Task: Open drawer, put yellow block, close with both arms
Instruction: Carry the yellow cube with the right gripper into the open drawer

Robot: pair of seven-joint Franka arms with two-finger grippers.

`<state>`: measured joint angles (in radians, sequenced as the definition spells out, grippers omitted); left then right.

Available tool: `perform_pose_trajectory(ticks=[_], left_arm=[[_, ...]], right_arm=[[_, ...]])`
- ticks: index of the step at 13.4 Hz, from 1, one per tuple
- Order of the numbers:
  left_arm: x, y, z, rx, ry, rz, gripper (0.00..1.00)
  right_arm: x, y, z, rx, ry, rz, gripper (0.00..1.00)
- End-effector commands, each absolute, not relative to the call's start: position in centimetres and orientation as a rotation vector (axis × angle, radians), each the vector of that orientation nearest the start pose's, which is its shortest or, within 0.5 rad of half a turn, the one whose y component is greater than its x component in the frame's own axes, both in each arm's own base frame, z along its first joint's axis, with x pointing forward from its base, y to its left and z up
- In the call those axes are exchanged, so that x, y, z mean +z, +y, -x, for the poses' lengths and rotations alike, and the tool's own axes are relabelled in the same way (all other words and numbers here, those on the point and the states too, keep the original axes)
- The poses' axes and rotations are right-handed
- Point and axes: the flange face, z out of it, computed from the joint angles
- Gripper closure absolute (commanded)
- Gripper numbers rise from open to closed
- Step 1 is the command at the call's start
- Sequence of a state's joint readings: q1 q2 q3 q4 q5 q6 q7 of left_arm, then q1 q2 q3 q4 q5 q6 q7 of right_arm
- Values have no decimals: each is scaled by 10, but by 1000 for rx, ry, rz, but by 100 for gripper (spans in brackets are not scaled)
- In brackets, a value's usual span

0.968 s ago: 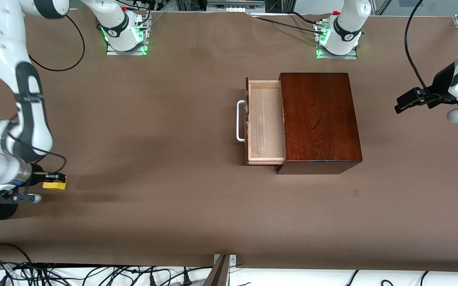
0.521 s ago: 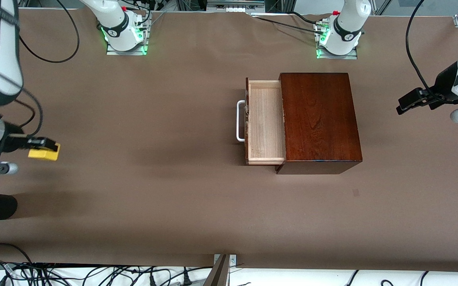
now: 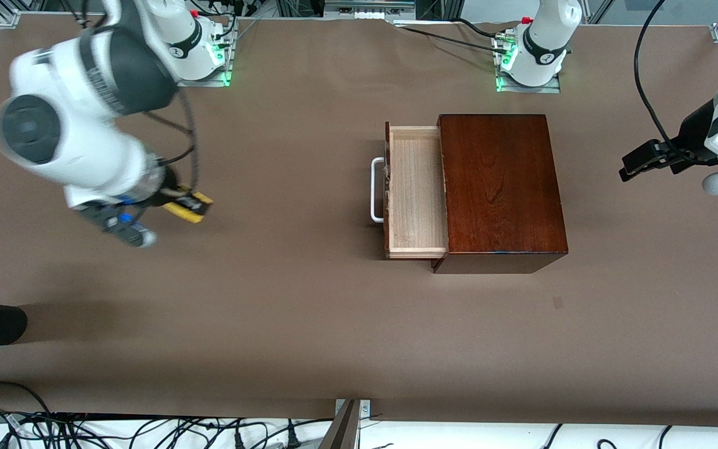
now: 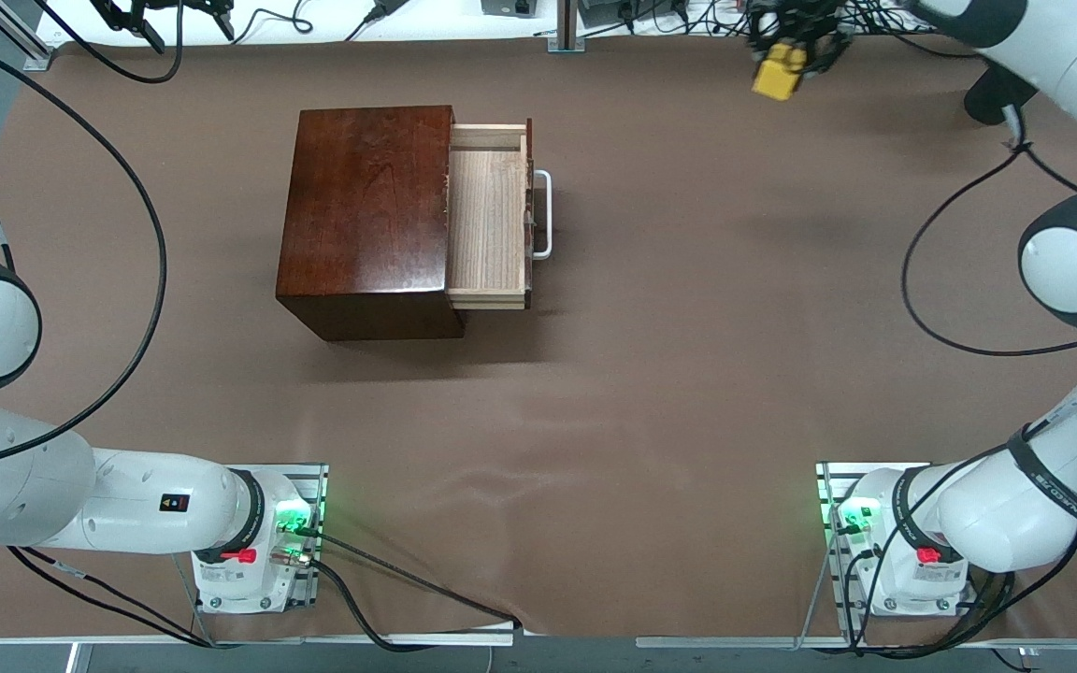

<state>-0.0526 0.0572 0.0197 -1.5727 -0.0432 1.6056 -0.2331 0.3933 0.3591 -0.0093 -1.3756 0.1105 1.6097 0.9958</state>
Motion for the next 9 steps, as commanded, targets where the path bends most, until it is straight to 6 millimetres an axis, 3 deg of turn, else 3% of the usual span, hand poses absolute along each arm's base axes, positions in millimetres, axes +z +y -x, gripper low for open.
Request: perform_pose_trajectory(ticks=[1, 3, 5, 9], left_arm=[[598, -24, -579, 32, -312, 3150, 0], [598, -25, -579, 33, -312, 3153, 0], [598, -24, -579, 32, -312, 3150, 0], [597, -25, -579, 35, -312, 3151, 0]], right_arm=[[518, 334, -569, 237, 1257, 2845, 100], [513, 396, -543, 183, 1425, 2735, 100], [502, 441, -525, 170, 1655, 2565, 100], [467, 532, -484, 179, 1941, 2317, 100]])
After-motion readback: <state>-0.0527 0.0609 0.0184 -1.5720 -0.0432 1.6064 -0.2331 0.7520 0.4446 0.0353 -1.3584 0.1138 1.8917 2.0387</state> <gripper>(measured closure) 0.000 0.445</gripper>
